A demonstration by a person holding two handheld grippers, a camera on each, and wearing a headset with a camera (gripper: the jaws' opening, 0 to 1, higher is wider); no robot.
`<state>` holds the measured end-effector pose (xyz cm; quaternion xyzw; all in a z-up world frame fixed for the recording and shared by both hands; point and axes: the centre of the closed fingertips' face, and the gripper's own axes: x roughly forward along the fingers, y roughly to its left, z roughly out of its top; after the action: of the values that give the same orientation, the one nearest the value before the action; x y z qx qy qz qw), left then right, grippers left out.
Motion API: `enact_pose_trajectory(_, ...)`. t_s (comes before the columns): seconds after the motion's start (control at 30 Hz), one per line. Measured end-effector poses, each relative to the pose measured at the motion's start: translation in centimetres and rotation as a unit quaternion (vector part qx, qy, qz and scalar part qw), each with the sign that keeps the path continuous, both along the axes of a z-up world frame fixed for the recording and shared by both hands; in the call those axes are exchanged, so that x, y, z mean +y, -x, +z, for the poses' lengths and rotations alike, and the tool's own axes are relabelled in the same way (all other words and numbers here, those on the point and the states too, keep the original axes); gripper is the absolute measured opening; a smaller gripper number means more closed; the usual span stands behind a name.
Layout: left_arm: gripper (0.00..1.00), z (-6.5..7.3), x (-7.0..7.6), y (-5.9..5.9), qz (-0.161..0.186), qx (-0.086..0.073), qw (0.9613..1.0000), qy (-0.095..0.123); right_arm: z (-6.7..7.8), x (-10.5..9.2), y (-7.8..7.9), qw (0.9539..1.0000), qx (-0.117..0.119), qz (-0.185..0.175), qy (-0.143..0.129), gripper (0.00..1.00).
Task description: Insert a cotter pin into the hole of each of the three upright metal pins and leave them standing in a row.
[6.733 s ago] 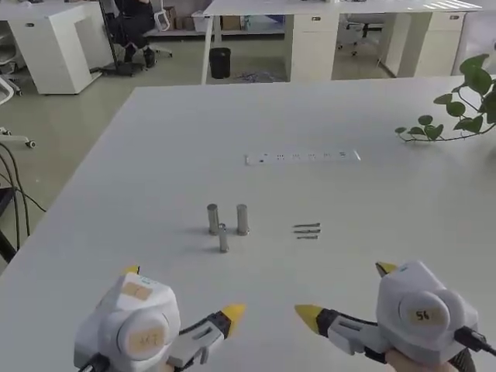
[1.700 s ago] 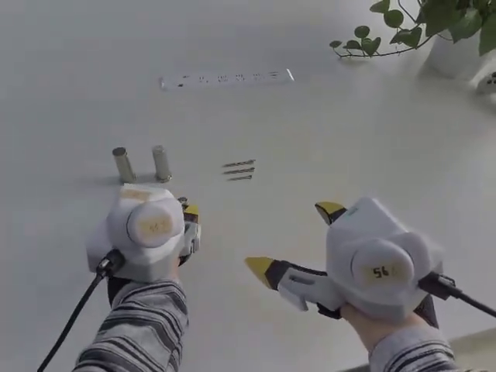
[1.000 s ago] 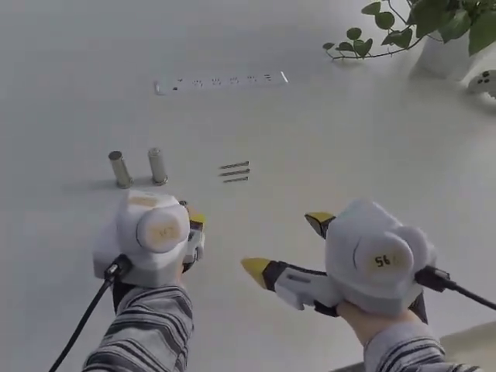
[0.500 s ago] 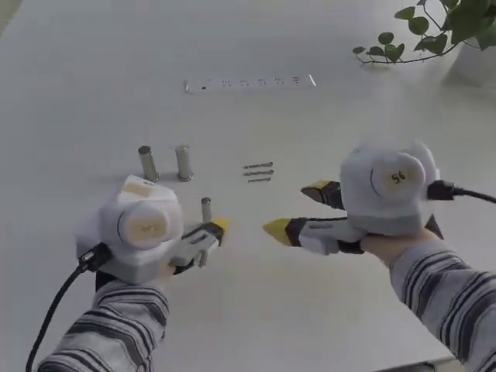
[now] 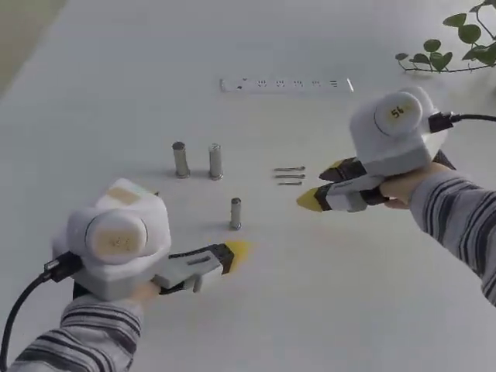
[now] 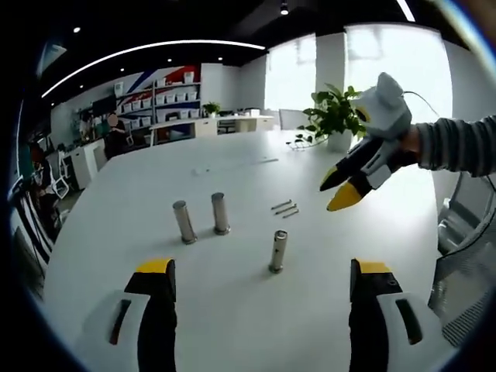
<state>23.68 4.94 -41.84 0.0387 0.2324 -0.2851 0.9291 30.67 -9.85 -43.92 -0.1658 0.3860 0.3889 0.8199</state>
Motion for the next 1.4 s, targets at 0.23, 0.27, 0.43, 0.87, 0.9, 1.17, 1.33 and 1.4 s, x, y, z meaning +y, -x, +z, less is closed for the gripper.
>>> enact_pose_trajectory(0.23, 0.98, -0.6, 1.6, 0.1, 0.008, 0.011, 0.9997, -0.02, -1.5, 0.2, -0.7, 0.9959, 0.011, 0.071, 0.053, 0.25)
enact_pose_trajectory(0.27, 0.99, -0.7, 1.8, 0.1, 0.009, 0.013, 0.9996, -0.022, -1.7, 0.1, -0.7, 0.9948, 0.011, 0.077, 0.065, 0.25)
enact_pose_trajectory(0.43, 0.99, -0.6, 3.0, 0.2, 0.025, 0.01, 0.9994, -0.023, -2.7, 0.6, -1.2, 0.992, 0.026, 0.092, 0.082, 0.21)
enact_pose_trajectory(0.87, 0.95, -0.7, 4.5, 0.6, 0.034, 0.015, 0.9986, -0.039, -5.1, 1.0, -3.3, 0.9753, 0.039, 0.168, 0.138, 0.08)
enact_pose_trajectory(0.9, 0.95, -0.8, 4.4, 0.7, 0.031, 0.016, 0.9987, -0.038, -5.1, 0.9, -3.4, 0.9749, 0.04, 0.169, 0.14, 0.08)
enact_pose_trajectory(1.17, 0.91, -1.0, 4.4, 1.0, 0.032, 0.02, 0.9988, -0.031, -5.2, 0.7, -3.2, 0.9708, 0.062, 0.175, 0.152, 0.01)
enact_pose_trajectory(1.33, 0.9, -0.9, 4.4, 0.9, 0.034, 0.02, 0.9988, -0.03, -5.4, 0.8, -3.0, 0.9625, 0.05, 0.199, 0.177, 0.01)
enact_pose_trajectory(1.4, 0.89, -0.9, 4.4, 0.9, 0.033, 0.021, 0.9987, -0.032, -5.4, 0.8, -2.9, 0.9622, 0.052, 0.199, 0.179, 0.0)
